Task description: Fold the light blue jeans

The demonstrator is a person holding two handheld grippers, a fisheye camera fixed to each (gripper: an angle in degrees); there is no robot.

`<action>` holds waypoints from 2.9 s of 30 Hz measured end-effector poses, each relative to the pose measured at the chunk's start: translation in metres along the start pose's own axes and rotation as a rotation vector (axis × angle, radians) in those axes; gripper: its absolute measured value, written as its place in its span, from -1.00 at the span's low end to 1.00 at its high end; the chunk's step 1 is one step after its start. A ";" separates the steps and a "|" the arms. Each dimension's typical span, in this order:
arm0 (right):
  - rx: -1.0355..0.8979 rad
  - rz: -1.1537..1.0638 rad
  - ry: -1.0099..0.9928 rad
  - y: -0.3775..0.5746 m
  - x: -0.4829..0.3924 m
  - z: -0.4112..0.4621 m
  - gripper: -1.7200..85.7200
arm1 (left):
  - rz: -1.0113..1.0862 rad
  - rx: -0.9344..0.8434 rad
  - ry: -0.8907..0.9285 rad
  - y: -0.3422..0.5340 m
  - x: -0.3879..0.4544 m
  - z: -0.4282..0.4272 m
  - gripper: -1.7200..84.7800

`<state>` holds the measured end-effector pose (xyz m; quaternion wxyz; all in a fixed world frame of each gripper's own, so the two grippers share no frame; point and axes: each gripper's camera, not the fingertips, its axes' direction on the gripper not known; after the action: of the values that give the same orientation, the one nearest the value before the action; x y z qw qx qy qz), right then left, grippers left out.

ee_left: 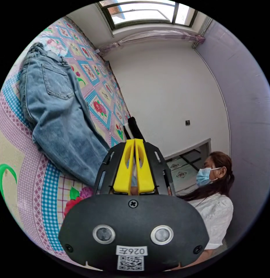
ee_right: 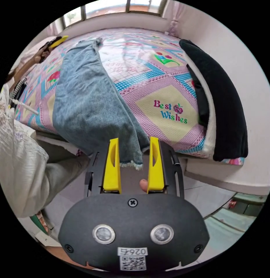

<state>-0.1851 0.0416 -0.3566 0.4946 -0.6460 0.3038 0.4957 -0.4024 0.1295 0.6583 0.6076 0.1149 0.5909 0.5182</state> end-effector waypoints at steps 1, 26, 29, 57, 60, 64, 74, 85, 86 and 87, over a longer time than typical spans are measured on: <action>-0.020 -0.022 0.008 -0.007 -0.002 -0.001 -0.68 | 0.007 -0.013 0.005 0.011 0.004 -0.001 -0.98; -0.023 -0.150 -1.003 -0.071 0.194 0.081 -0.98 | -0.301 0.433 -0.451 0.454 0.101 0.113 -0.54; -0.050 -0.078 -1.144 -0.075 0.236 0.101 -0.98 | -0.342 0.533 -0.421 0.476 0.082 0.124 -0.41; -0.016 -0.185 -1.135 -0.020 0.294 0.148 -0.83 | -0.079 0.270 -0.036 0.426 0.130 0.209 -0.88; -0.056 -0.219 -1.141 -0.012 0.277 0.153 -0.80 | -0.089 0.282 -0.026 0.428 0.135 0.215 -0.87; -0.100 -0.290 -1.068 0.010 0.254 0.151 -0.92 | -0.123 0.263 -0.051 0.426 0.144 0.226 -0.85; 0.076 -0.194 -1.051 0.067 0.333 0.109 -0.90 | -0.140 0.463 -0.354 0.469 0.240 0.178 -0.77; 1.381 -0.306 -0.642 0.098 0.259 -0.087 -0.89 | 0.888 0.785 -0.318 0.318 0.457 0.107 -0.98; 1.409 -0.304 -0.626 0.092 0.246 -0.088 -0.92 | 0.939 0.770 -0.260 0.298 0.459 0.102 -0.98; 1.420 -0.343 -0.671 0.072 0.225 -0.089 -0.95 | 0.961 0.736 -0.211 0.273 0.451 0.095 -0.98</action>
<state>-0.1454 -0.0435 -0.5913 0.9214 -0.0317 0.2783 0.2693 -0.5635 0.6385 0.6199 0.2817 0.6214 0.5499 0.4817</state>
